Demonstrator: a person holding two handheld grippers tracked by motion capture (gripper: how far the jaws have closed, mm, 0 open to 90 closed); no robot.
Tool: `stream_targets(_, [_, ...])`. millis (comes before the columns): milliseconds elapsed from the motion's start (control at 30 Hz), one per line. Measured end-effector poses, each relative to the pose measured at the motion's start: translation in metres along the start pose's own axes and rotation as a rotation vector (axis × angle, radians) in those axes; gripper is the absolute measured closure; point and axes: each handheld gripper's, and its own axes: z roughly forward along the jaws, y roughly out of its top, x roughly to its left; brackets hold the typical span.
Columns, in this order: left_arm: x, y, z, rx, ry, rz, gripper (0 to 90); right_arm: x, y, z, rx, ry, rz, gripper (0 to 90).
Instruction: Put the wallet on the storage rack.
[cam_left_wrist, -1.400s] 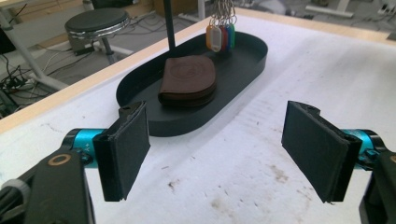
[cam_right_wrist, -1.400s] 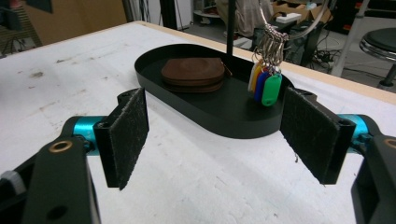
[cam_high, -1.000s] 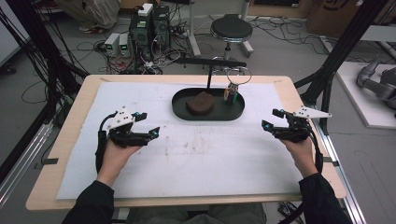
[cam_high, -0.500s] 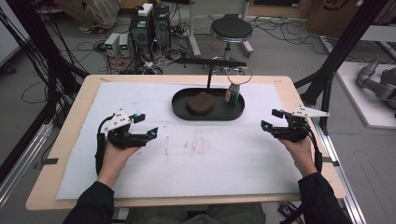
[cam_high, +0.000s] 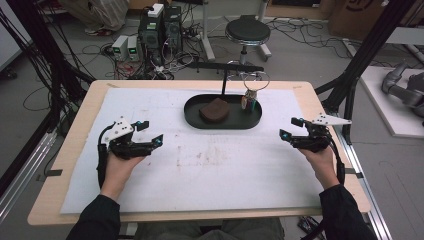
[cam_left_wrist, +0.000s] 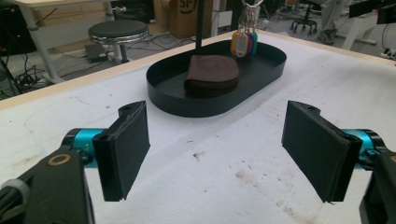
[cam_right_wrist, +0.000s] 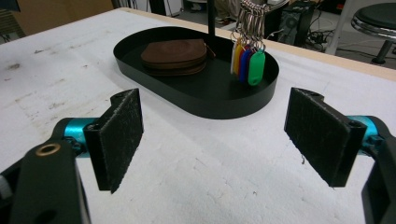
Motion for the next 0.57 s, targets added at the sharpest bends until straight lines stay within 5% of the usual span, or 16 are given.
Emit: stream_targets(567, [0.0061, -0.0027, -0.0020, -0.010, 0.020, -0.018, 23.2, -0.0026, -0.0022, -0.0011, 0.000, -0.011, 0.012, 20.2])
